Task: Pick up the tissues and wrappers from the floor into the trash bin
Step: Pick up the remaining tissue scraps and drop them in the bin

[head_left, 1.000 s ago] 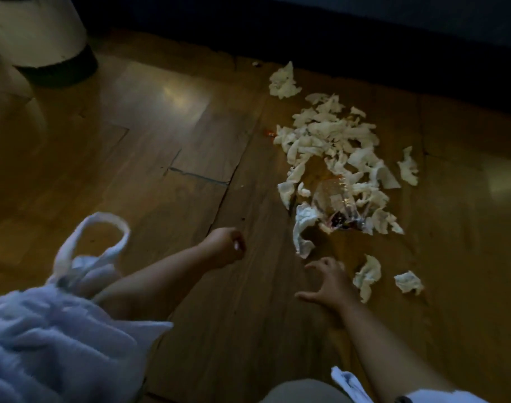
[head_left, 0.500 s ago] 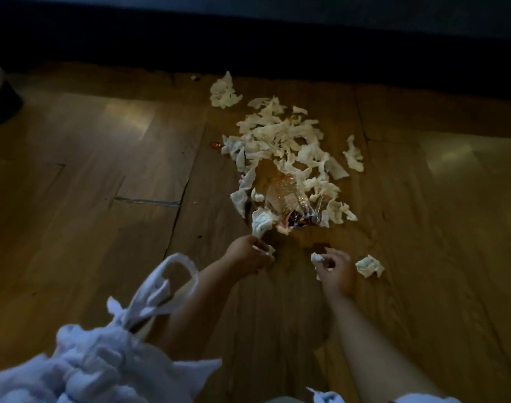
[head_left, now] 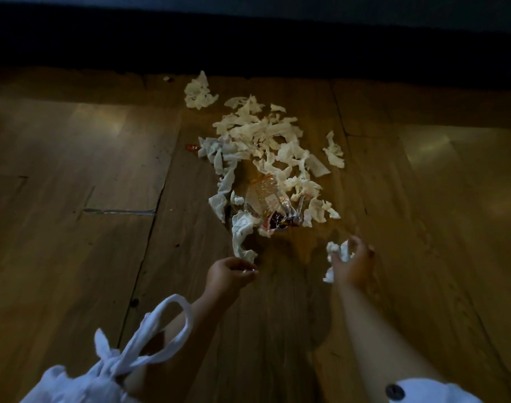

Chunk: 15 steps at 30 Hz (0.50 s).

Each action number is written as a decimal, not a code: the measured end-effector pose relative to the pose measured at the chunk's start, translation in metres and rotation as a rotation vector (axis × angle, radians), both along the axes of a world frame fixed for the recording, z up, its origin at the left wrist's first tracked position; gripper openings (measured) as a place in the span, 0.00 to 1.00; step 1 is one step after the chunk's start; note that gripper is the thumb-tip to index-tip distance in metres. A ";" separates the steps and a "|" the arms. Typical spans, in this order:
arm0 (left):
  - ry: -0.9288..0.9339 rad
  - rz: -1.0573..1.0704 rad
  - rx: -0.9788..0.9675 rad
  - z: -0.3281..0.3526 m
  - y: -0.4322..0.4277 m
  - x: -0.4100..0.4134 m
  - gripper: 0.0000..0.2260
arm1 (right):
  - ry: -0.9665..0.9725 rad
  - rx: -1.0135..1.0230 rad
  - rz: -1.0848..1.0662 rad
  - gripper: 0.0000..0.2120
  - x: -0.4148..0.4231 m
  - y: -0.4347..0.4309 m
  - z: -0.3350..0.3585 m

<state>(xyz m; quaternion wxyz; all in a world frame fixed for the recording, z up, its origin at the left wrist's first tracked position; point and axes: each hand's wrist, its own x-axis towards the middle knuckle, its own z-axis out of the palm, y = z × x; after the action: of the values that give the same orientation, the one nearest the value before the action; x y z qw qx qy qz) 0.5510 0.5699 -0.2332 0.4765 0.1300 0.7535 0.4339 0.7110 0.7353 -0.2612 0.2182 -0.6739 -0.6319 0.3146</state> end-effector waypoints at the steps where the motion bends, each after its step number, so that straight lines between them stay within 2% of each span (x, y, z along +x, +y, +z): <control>1: 0.014 0.005 -0.009 -0.003 0.000 0.000 0.05 | -0.026 -0.096 -0.035 0.30 0.005 0.006 -0.001; 2: 0.034 0.009 -0.018 -0.006 0.000 -0.001 0.05 | -0.043 -0.198 -0.051 0.30 0.010 0.009 -0.004; 4: 0.143 -0.004 -0.030 -0.011 0.003 -0.005 0.05 | -0.026 -0.317 -0.037 0.23 0.012 0.007 -0.014; 7: 0.374 -0.058 -0.058 -0.012 0.014 -0.012 0.03 | -0.048 -0.268 0.119 0.13 0.011 -0.009 -0.027; 10: 0.426 -0.117 -0.028 -0.011 0.026 -0.017 0.06 | -0.042 -0.275 0.279 0.07 0.010 -0.021 -0.034; 12: 0.409 -0.158 0.023 -0.019 0.032 -0.021 0.03 | -0.062 -0.302 0.321 0.07 0.011 -0.021 -0.035; 15: 0.459 -0.274 0.043 -0.034 0.035 -0.025 0.16 | -0.055 -0.334 0.336 0.09 0.013 -0.020 -0.028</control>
<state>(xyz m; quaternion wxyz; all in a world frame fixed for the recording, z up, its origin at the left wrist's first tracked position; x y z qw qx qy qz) 0.5261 0.6051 -0.2668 0.3447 0.3357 0.8077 0.3407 0.7245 0.7156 -0.2894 0.0308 -0.5942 -0.6803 0.4280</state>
